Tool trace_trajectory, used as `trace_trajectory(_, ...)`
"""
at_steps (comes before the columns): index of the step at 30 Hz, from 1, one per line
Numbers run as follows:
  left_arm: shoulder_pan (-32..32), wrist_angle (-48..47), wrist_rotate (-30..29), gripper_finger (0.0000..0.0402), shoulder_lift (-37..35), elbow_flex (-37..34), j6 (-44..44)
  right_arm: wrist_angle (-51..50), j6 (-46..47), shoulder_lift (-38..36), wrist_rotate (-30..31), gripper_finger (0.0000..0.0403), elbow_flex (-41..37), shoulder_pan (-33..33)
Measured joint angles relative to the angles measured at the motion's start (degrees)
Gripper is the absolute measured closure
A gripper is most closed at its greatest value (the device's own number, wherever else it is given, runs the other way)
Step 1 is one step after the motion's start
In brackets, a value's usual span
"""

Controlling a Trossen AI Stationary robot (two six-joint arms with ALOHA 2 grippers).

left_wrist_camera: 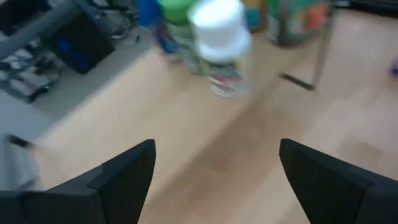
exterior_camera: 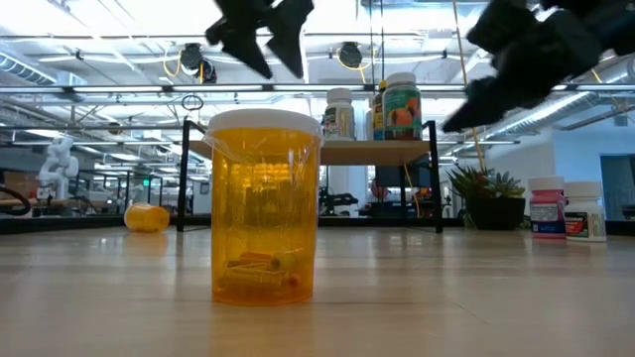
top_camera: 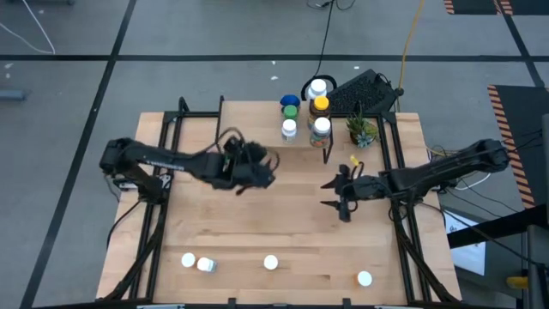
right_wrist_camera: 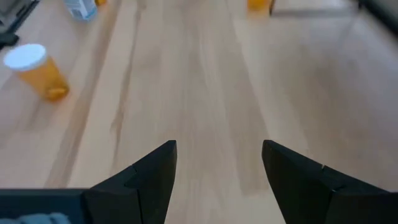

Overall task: Pick and place medicine bottles onto shelf by color
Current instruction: Put the pink pill bottle on the shelf

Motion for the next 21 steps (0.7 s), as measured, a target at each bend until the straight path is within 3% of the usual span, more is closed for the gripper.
trace_trajectory(4,-4.00,8.40,0.11,0.0055,-2.16,-9.62,-1.39,-11.51,8.16,-6.94,-0.04,0.0170,-0.01,1.40)
trace_trajectory(8,-7.82,17.39,3.16,0.0055,-2.22,-16.58,1.66,-15.92,12.70,-11.12,-0.09,0.0170,-0.04,1.80)
trace_trajectory(14,-11.87,19.41,8.06,0.0055,-2.31,-21.17,-2.97,-11.63,13.34,-9.64,-0.24,0.0170,0.00,1.80)
trace_trajectory(19,-15.77,27.44,23.65,0.0055,-0.84,-22.94,3.74,-2.31,9.36,-3.17,-5.85,0.0170,-0.04,2.12)
trace_trajectory(21,-17.81,33.05,26.12,0.0055,-0.50,-24.91,7.43,4.50,7.01,0.66,-8.58,0.0170,-0.06,2.70)
